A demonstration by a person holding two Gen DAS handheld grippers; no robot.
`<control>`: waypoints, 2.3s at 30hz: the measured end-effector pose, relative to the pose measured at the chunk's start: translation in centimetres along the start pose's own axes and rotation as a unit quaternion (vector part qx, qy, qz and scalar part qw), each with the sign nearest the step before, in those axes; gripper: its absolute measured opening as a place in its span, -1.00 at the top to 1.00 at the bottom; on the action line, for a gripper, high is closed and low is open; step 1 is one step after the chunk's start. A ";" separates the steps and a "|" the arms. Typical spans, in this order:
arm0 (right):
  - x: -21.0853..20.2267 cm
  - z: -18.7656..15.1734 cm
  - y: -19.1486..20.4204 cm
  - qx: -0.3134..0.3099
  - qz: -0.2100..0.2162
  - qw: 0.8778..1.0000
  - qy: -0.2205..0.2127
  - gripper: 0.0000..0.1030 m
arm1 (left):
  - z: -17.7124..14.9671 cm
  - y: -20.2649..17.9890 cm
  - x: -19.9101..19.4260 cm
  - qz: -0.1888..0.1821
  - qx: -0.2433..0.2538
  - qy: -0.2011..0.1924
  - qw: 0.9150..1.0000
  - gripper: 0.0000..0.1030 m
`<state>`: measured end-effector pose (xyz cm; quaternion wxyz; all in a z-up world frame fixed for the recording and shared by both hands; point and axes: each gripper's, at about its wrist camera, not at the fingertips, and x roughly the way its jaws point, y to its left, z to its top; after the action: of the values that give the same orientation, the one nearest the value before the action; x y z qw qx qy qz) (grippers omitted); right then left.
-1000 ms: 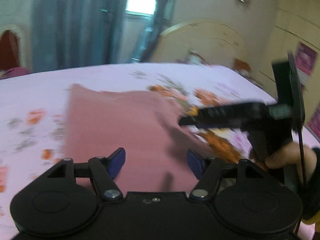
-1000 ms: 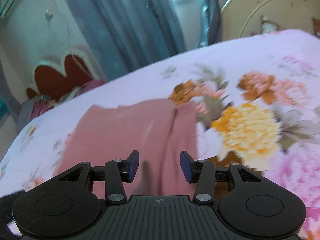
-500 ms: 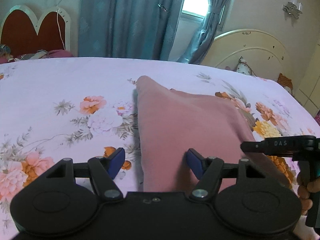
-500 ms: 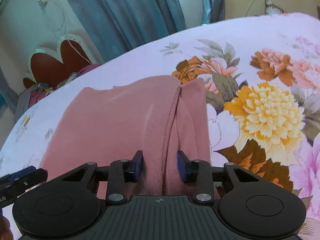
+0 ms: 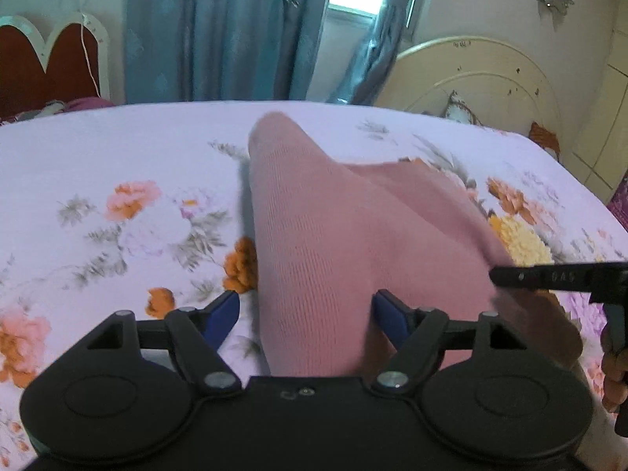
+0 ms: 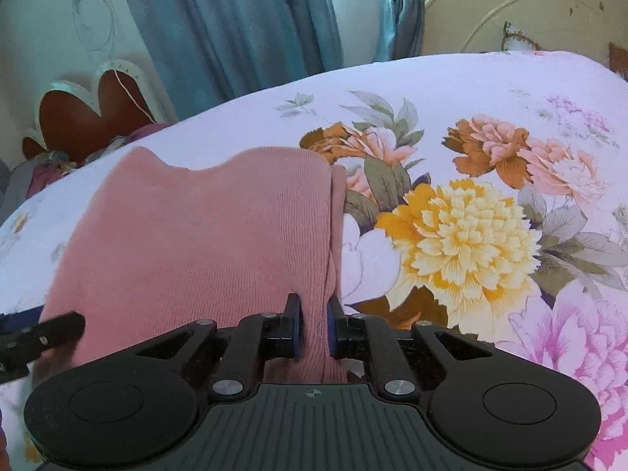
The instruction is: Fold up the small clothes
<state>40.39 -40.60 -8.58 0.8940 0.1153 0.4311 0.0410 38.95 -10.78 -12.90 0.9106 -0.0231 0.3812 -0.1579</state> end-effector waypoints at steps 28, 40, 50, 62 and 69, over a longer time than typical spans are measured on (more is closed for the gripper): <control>-6.9 -4.3 -1.1 0.013 -0.003 1.000 0.027 0.66 | 0.5 0.4 -0.6 -0.001 -0.008 0.012 1.000 -0.51; -3.8 3.5 0.3 0.013 0.016 1.000 -0.016 0.27 | 4.3 0.1 -0.8 0.014 0.006 -0.010 1.000 -0.48; 2.3 6.8 0.5 0.003 0.018 1.000 -0.012 -0.25 | 7.4 1.2 2.8 0.025 -0.001 -0.013 1.000 -0.48; 4.6 6.8 0.5 -0.015 0.011 0.999 -0.036 0.84 | 7.7 3.4 7.9 0.008 -0.045 0.006 0.999 -0.13; 6.6 6.6 -0.8 -0.017 -0.040 0.999 -0.025 0.84 | 7.5 3.1 9.3 0.023 -0.048 0.008 0.999 -0.50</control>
<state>49.63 -41.37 -9.80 0.9072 0.0835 0.4122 0.0096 51.19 -11.23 -14.50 0.9088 -0.0567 0.3961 -0.1185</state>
